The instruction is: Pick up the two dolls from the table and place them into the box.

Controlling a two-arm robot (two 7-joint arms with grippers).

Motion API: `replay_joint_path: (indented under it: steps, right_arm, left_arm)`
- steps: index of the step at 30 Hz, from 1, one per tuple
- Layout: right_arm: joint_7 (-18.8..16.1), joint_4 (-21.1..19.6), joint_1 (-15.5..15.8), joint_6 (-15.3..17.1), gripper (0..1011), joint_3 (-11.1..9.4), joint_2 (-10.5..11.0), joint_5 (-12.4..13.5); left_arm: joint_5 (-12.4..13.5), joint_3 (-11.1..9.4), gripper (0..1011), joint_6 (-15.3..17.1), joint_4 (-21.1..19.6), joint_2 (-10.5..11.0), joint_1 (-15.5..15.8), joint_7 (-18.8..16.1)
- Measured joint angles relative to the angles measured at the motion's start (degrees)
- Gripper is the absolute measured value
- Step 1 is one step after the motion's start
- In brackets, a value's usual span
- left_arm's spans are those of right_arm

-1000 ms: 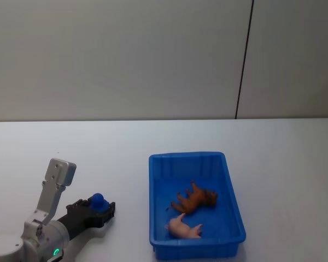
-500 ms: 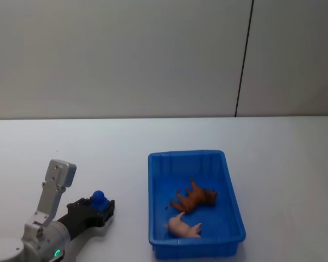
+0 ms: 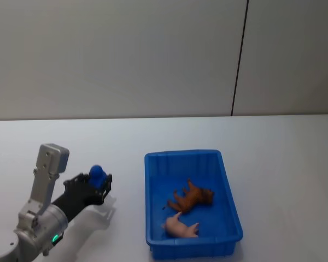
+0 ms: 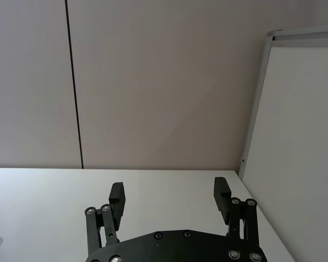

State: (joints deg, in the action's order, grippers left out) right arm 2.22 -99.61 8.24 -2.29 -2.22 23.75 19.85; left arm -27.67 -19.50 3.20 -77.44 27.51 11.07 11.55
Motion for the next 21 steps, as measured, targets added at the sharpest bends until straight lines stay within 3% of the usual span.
replay_joint_path:
  steps: [10, 21]
  right_arm:
    - [0.0, 0.0, 0.0, 0.0, 1001, 0.0, 0.0, 0.0]
    - [0.0, 0.0, 0.0, 0.0, 1001, 0.0, 0.0, 0.0]
  left_arm:
    - [1.2, 0.95, 401, -4.17, -2.95, 0.15, 1.37, 2.0]
    - [1.51, 1.27, 341, -5.76, -3.21, -1.12, 4.94, 9.42]
